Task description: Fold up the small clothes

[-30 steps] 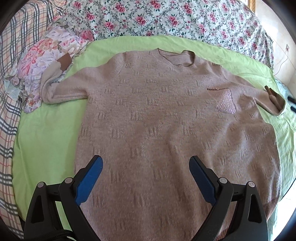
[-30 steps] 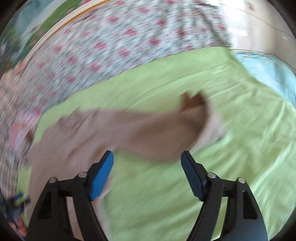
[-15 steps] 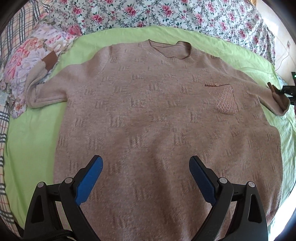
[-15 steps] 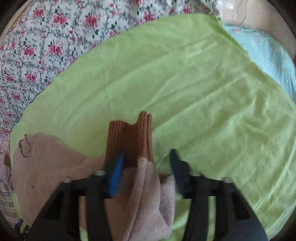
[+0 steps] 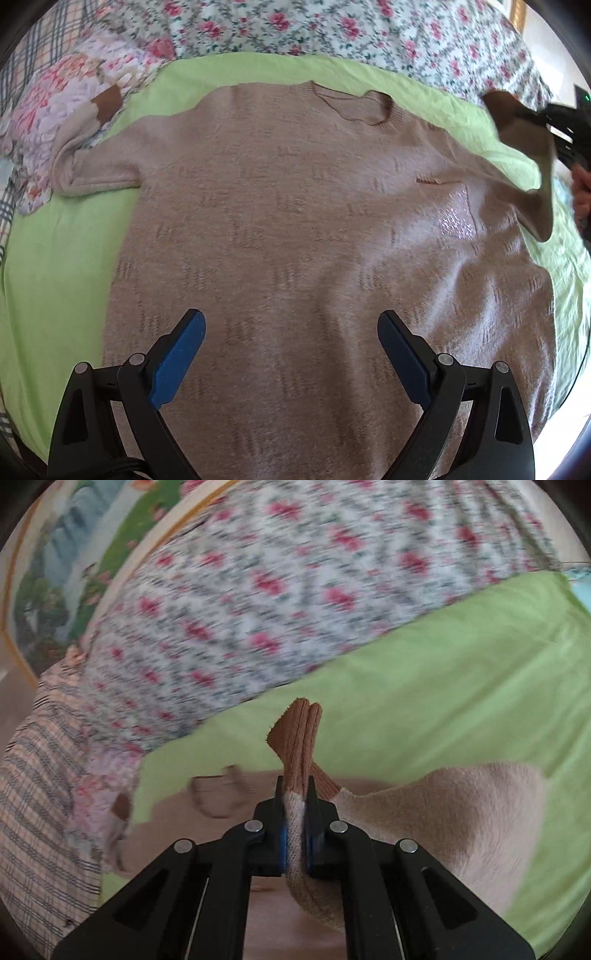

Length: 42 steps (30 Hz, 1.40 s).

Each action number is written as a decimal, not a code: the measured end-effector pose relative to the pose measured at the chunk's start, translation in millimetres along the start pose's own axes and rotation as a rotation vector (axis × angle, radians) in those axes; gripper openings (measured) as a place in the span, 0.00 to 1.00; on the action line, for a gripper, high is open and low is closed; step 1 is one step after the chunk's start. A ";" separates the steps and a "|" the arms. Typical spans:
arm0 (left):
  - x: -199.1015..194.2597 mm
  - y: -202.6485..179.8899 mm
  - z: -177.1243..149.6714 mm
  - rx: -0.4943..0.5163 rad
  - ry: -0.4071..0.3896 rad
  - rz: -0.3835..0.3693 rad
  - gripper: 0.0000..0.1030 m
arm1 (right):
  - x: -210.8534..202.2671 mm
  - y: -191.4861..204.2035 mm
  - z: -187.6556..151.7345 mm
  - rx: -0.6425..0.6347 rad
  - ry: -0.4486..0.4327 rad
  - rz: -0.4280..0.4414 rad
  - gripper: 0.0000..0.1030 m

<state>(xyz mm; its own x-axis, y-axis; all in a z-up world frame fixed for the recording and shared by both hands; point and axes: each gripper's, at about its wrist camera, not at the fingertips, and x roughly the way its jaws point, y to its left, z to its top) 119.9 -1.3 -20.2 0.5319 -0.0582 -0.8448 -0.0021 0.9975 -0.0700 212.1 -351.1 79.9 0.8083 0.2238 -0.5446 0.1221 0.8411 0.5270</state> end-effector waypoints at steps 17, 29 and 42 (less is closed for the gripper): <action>23.8 71.1 31.3 -0.236 -0.024 -0.219 0.92 | 162.9 139.9 -114.1 -0.079 0.343 0.243 0.27; 107.7 39.3 117.3 -0.277 0.053 -0.440 0.94 | 24.9 77.0 -103.7 0.006 0.122 0.181 0.34; 67.3 72.5 147.5 -0.178 -0.179 -0.313 0.05 | -41.8 -22.9 -81.0 0.107 0.006 -0.100 0.35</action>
<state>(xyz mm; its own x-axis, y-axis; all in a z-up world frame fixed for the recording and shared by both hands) 280.5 72.8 -3.8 0.6694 -0.3349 -0.6632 0.0453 0.9094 -0.4135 128.9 -339.9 37.8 0.7854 0.1452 -0.6017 0.2627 0.8021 0.5363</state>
